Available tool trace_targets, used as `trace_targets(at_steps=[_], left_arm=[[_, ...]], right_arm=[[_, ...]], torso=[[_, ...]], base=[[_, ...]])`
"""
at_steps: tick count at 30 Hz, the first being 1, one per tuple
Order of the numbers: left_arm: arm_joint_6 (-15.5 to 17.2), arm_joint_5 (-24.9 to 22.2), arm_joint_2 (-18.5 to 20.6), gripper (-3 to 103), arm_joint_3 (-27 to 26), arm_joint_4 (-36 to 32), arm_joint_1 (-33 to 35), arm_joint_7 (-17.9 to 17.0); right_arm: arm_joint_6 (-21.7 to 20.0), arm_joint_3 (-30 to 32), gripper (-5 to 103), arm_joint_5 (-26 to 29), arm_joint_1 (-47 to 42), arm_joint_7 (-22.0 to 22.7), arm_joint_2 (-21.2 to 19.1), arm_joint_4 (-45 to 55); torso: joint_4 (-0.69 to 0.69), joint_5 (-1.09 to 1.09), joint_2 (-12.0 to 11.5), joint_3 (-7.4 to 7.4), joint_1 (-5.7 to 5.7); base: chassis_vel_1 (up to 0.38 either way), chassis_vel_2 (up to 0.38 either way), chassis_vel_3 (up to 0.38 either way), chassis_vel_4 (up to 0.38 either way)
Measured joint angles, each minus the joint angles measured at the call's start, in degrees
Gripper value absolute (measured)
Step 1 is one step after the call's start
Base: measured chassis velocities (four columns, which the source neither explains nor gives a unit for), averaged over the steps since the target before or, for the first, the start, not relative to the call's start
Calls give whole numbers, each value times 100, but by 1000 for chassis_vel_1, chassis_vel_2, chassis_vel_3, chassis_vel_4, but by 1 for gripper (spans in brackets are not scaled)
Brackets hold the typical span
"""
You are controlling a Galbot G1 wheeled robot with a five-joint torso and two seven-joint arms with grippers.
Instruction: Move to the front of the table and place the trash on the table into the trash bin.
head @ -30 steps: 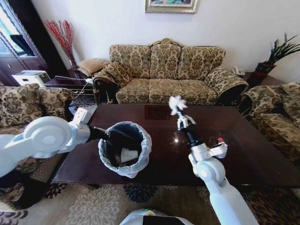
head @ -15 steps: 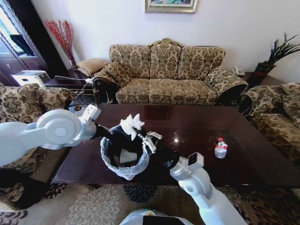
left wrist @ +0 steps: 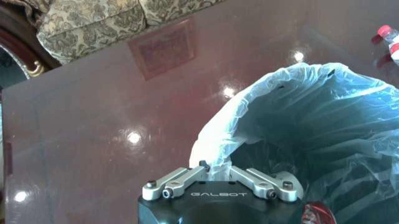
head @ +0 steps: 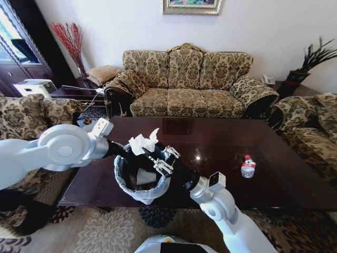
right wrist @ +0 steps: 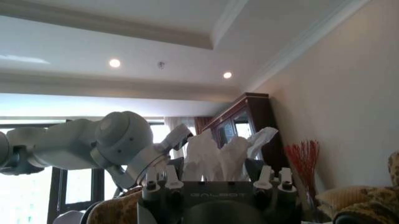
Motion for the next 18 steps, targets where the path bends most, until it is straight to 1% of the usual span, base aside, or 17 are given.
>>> trace_targets(at_steps=[2,3,5,7,9,10,11,12,13,14,15,16,18], left_arm=[[-9,-11,-43,0,-11,-43,-3,-24],[-9,-11,-43,0,-11,-43,-3,-24],[-11,-35,-92,0,-16,-125,-4,-26],[-11,-36,-124,0,-20,-134,-2,-30],[-11,-36,-137,0,-21,-133,0,-31],[-11,-33,-156,0,-20,-127,4,-30],[-11,-15,-195,0,-20,-104,19,-28],[-10,1,-218,0,-21,-93,28,-28],[-10,1,-218,0,-21,-93,28,-28],[-9,20,-243,0,-20,-89,39,-27],[-8,28,-255,0,-20,-90,45,-24],[-6,45,-286,0,-19,-94,55,-17],[-2,53,-301,0,-18,-97,56,-12]], right_arm=[[-11,-32,70,-49,-7,30,8,16],[-11,-32,70,-49,-7,30,8,16],[-27,-34,80,-158,-7,36,-14,3],[-103,-13,91,-154,8,-23,-41,45],[-124,2,91,-154,18,-76,-47,63],[-124,25,96,-199,32,-183,-58,70],[-40,107,98,-595,76,-547,-90,3],[12,144,100,-866,97,-783,-118,-59],[12,144,100,-866,97,-783,-118,-59],[40,137,100,-1013,100,-877,-150,-77],[54,112,100,-1046,96,-872,-168,-69],[29,66,100,-1075,79,-779,-171,1],[-4,74,100,-1137,83,-738,-158,26]], torso=[[0,0,0,0,0],[0,0,0,0,0],[1,0,0,0,0],[0,0,0,0,0],[0,1,0,0,0],[0,0,0,0,0],[0,0,0,0,0],[2,0,0,0,0],[2,0,0,0,0],[2,0,0,0,0],[2,0,0,0,0],[0,0,0,0,0],[-2,-1,0,0,0]], base=[[0,0,0,0],[0,0,0,0],[0,0,0,0],[0,0,0,0],[0,0,0,0],[0,0,0,0],[0,0,0,0],[0,0,0,0],[0,0,0,0],[0,0,0,0],[0,0,0,0],[0,0,0,0],[0,0,0,0]])
